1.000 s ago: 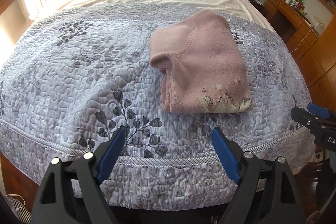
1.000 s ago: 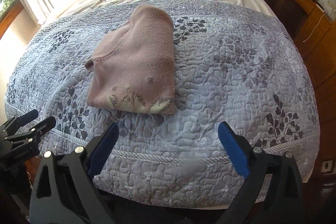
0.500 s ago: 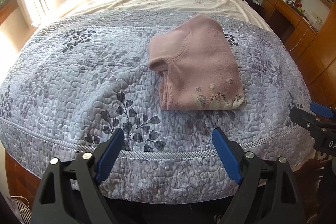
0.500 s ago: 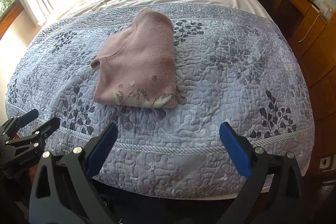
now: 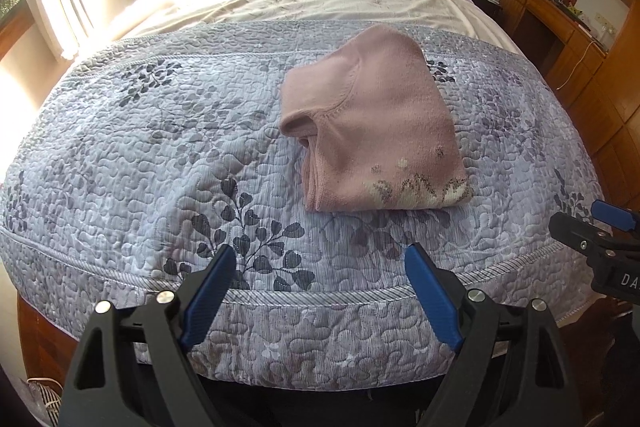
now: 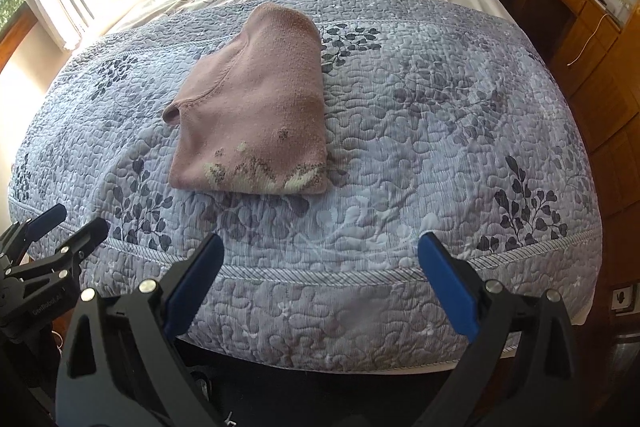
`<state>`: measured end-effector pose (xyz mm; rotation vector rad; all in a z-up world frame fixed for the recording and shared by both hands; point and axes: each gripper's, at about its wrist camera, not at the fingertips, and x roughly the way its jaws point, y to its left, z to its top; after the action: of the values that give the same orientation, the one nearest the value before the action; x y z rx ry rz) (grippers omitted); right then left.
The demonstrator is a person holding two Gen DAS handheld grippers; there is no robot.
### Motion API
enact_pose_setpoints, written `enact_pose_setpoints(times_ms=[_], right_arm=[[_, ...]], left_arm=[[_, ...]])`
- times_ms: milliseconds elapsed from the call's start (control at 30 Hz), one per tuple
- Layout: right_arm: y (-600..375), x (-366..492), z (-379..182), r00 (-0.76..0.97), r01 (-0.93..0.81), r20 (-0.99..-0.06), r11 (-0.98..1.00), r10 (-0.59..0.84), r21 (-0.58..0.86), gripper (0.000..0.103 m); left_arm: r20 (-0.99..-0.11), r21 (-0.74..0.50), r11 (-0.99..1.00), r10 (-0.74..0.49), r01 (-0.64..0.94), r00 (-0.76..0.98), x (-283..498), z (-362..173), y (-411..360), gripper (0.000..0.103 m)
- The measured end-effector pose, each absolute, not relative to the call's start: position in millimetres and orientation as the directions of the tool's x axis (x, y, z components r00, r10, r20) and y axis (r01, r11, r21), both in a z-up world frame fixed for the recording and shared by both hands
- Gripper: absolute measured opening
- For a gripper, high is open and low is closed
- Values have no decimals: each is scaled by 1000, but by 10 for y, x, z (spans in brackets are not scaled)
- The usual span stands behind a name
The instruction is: Fold small clothes
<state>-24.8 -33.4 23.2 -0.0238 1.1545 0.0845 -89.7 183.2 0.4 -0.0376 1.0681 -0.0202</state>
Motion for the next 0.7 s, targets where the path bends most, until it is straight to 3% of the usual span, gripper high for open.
enact_pose_setpoints(times_ms=[700], right_arm=[[-382, -229, 197, 403, -60, -914, 998, 33, 9, 97]], left_arm=[[-885, -50, 999, -40, -9, 464, -876, -77, 1846, 87]])
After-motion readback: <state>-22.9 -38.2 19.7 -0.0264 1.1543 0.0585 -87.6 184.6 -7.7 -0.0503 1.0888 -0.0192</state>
